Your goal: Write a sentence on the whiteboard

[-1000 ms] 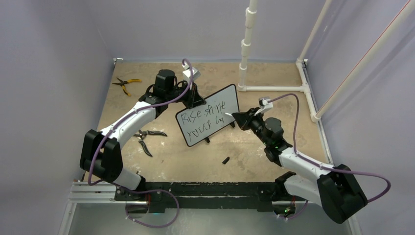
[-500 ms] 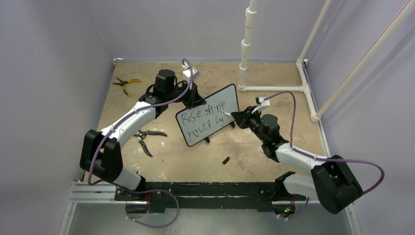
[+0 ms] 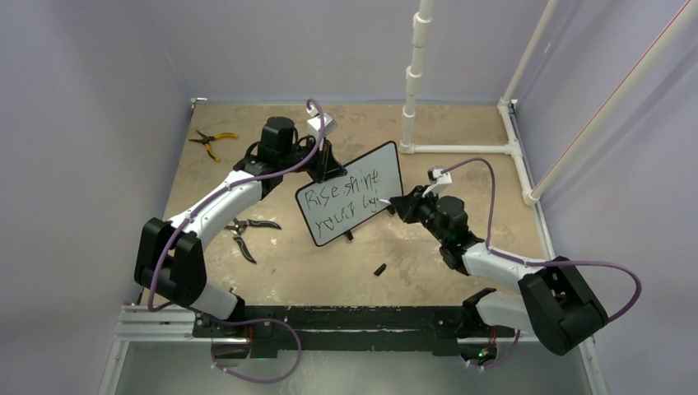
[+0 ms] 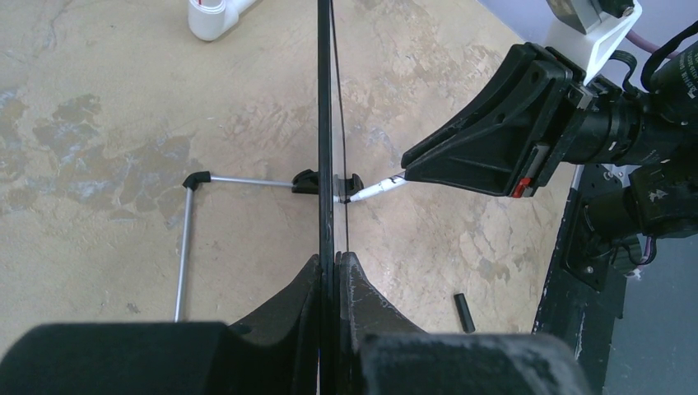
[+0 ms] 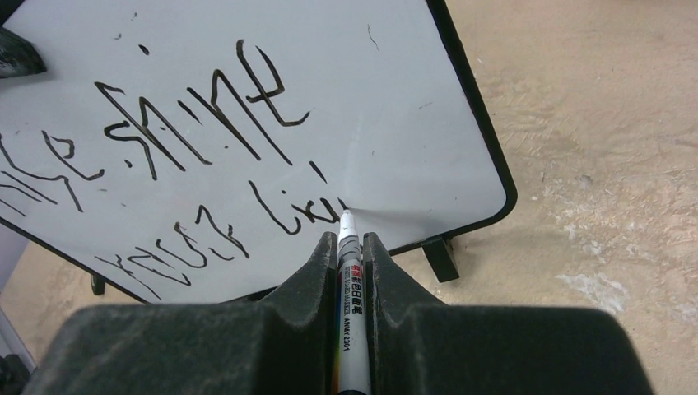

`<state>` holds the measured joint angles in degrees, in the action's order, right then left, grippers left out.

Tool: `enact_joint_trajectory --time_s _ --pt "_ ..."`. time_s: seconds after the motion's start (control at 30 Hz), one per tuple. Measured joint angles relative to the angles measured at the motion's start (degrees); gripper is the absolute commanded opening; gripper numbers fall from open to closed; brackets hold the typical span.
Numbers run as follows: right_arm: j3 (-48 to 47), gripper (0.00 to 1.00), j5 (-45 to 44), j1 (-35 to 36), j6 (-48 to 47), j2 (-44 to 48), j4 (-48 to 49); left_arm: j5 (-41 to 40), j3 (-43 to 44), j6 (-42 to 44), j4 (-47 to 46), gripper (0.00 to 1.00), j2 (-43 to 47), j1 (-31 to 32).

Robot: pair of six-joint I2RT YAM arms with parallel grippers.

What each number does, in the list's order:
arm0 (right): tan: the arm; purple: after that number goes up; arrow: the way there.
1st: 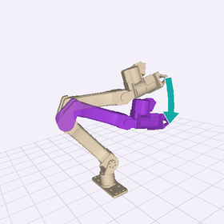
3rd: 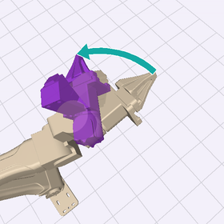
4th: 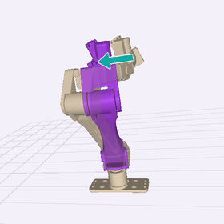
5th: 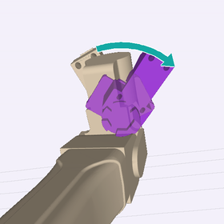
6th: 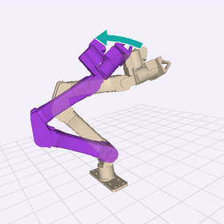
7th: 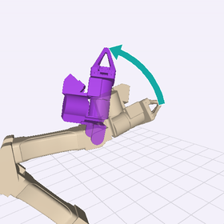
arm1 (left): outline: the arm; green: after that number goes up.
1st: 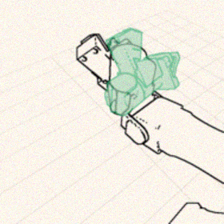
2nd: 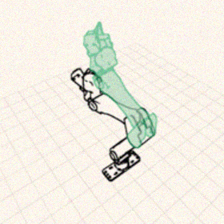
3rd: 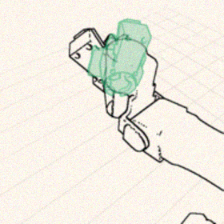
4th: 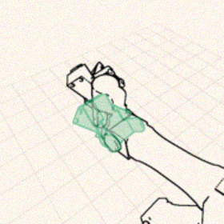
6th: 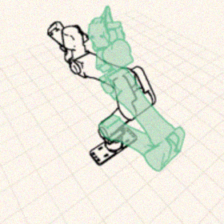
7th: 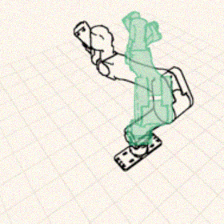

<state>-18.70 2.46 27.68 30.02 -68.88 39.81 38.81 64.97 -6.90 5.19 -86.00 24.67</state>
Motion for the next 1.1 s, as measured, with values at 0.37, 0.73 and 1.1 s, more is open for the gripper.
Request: enact_joint_trajectory --time_s 0.37,0.73,1.1 --pt "0.07 0.0 -0.02 0.0 0.0 -0.42 -0.02 -0.02 0.0 0.0 -0.02 0.0 0.0 0.0" --pt "-0.9 0.0 -1.51 0.0 -0.04 2.29 -1.27 0.02 0.0 0.0 0.02 0.0 0.07 0.04" --pt "-0.96 0.0 -1.44 0.0 -0.2 1.75 -1.18 0.02 -0.07 0.0 0.04 0.0 0.15 0.11"
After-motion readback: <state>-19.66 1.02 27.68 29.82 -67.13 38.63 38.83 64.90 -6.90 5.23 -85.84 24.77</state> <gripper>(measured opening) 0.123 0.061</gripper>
